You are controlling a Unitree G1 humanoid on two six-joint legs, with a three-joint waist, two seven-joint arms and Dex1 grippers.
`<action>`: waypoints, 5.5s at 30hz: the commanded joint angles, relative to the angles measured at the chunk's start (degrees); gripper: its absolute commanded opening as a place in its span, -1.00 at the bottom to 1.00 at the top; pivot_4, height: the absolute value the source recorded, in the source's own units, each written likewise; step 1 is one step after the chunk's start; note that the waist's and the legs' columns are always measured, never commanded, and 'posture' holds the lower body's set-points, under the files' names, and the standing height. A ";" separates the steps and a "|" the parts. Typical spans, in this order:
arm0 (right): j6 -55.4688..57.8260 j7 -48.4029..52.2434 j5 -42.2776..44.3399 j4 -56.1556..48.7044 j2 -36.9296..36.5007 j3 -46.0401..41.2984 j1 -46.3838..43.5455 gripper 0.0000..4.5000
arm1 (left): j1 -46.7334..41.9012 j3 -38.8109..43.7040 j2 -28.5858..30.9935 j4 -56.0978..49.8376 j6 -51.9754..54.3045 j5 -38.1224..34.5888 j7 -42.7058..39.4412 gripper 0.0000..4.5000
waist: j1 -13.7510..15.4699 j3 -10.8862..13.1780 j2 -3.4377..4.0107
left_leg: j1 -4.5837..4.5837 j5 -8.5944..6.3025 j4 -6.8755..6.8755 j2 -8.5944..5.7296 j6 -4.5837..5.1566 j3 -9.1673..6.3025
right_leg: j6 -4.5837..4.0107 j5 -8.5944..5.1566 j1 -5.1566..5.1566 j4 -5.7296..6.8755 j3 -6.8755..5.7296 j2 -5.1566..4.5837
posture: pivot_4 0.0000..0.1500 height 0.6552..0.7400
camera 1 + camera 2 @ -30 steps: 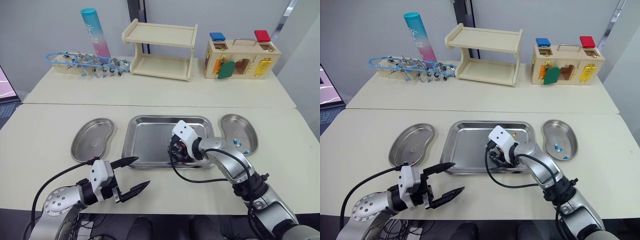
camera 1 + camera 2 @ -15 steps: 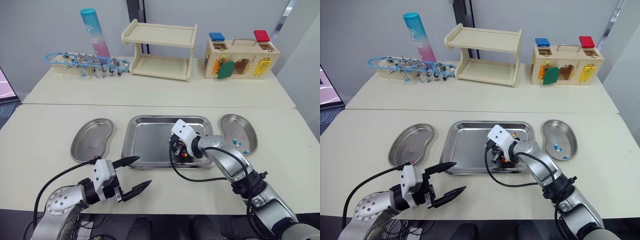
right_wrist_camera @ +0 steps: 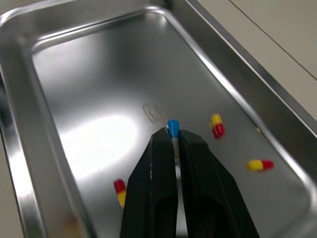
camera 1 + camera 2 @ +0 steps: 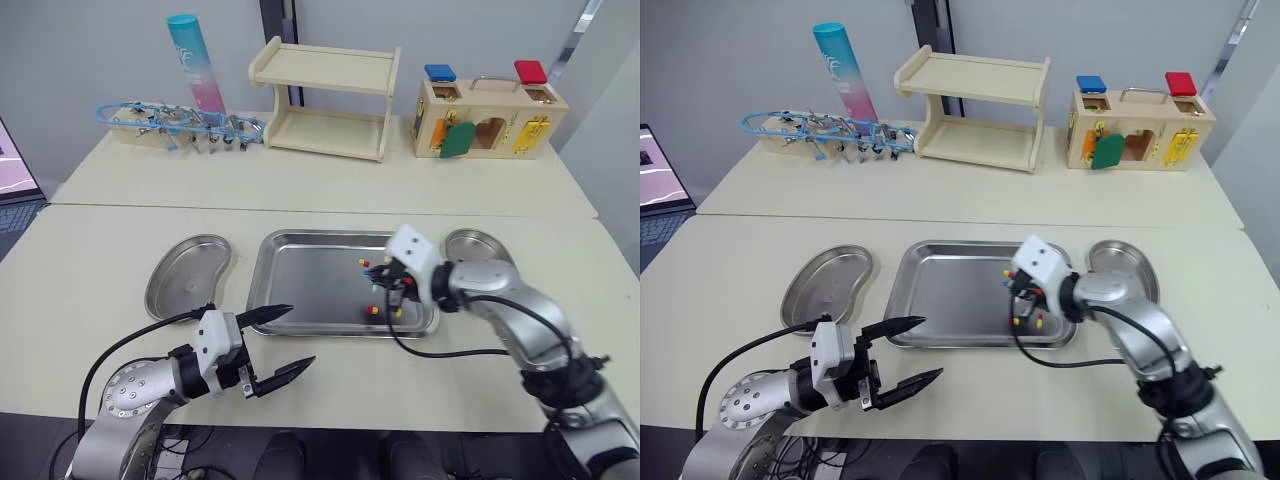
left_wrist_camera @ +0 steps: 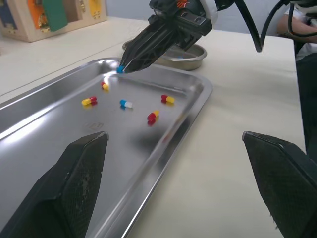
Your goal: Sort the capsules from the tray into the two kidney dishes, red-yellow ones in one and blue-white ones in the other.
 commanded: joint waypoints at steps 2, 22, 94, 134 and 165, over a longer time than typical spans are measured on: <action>2.86 1.05 2.87 -3.51 -6.85 -11.02 3.53 -1.00 | -2.21 -2.09 0.30 -3.82 1.43 -2.08 -1.19 1.00 | -0.02 0.00 0.00 | 0.00 0.00 0.00 0.00 0.00 0.00 | 0.00 0.00 0.00 0.01 0.00 0.00 | 1.00 1.00; -2.72 -2.53 2.35 6.32 -14.57 -18.36 13.10 0.16 | -7.21 -4.97 -0.40 -4.49 3.91 -3.46 -2.77 1.00 | -0.17 0.00 0.00 | -0.01 0.00 0.02 0.00 0.00 0.06 | 0.00 0.00 0.01 -0.01 0.04 0.00 | 1.00 1.00; -53.89 15.50 9.44 -0.67 -7.07 -23.26 46.73 1.00 | -39.90 -16.33 5.85 18.09 13.85 9.04 -10.69 0.47 | -0.02 -0.02 -0.15 | 0.24 0.01 0.12 -0.01 -0.02 0.09 | 0.03 0.00 0.32 0.02 0.01 0.00 | 1.00 1.00; -49.41 8.49 7.54 -5.30 -5.21 -19.65 49.31 1.00 | -58.44 -29.12 -16.88 57.68 -3.14 30.00 -19.29 0.39 | -0.08 -0.03 -0.15 | 0.22 0.01 0.15 -0.04 -0.01 0.05 | 0.04 0.00 0.32 0.02 -0.01 0.00 | 1.00 1.00; -52.29 13.53 7.33 -1.53 -4.08 -11.16 38.35 1.00 | -38.94 2.86 13.56 19.15 29.81 12.32 -14.03 -0.99 | -1.39 -0.03 -0.06 | 0.29 0.01 0.12 -0.03 0.00 -0.04 | 0.06 0.00 0.32 0.07 -0.01 0.01 | 1.00 1.00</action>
